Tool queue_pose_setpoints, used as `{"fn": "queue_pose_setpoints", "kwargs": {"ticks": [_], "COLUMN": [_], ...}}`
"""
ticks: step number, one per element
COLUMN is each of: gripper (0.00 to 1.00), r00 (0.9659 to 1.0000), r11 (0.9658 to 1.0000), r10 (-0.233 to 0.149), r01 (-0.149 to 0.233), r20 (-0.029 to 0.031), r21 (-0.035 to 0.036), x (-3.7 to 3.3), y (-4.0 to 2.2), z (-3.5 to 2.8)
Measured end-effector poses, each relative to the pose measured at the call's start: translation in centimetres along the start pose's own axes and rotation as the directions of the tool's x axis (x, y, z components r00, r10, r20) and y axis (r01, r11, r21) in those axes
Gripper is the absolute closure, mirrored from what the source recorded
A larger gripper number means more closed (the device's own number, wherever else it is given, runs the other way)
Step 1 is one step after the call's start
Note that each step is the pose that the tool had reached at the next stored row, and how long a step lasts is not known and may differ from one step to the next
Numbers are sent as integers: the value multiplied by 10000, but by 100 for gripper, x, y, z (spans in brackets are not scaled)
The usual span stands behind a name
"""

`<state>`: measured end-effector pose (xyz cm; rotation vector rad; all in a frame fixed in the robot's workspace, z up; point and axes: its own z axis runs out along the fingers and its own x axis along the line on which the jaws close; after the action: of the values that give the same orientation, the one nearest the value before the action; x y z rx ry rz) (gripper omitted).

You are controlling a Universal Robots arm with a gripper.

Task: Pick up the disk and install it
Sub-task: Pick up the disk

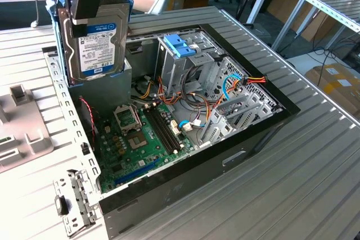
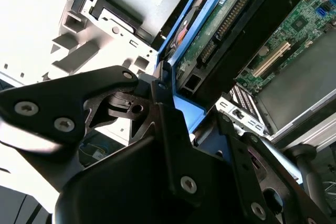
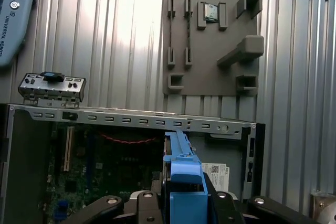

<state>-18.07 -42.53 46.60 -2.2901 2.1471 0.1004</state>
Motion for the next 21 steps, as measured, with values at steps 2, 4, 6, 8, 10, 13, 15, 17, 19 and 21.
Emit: {"fn": "queue_pose_setpoints", "kwargs": {"ticks": [2,4,6,8,10,13,15,17,19,21], "gripper": [63,63,63,63,63,63,63,63,63,63], "r00": [10000,10000,10000,10000,10000,10000,10000,10000,10000,10000], "r11": [10000,10000,10000,10000,10000,10000,10000,10000,10000,10000], "r10": [1,0,0,0,0,1,0,1,0,1], "r01": [-1,0,0,0,0,-1,0,-1,0,-1], "r20": [1,0,0,0,0,0,1,0,1,-1], "r21": [0,-1,-1,-1,0,-2,-1,-3,-2,-3], "x": [8,16,37,72,83,94,108,116,122,128], "y": [-23,-43,-90,-140,-159,-183,-217,-241,-256,-271], "z": [-1,-2,-4,-6,-6,-7,-6,-7,-7,-7]}}
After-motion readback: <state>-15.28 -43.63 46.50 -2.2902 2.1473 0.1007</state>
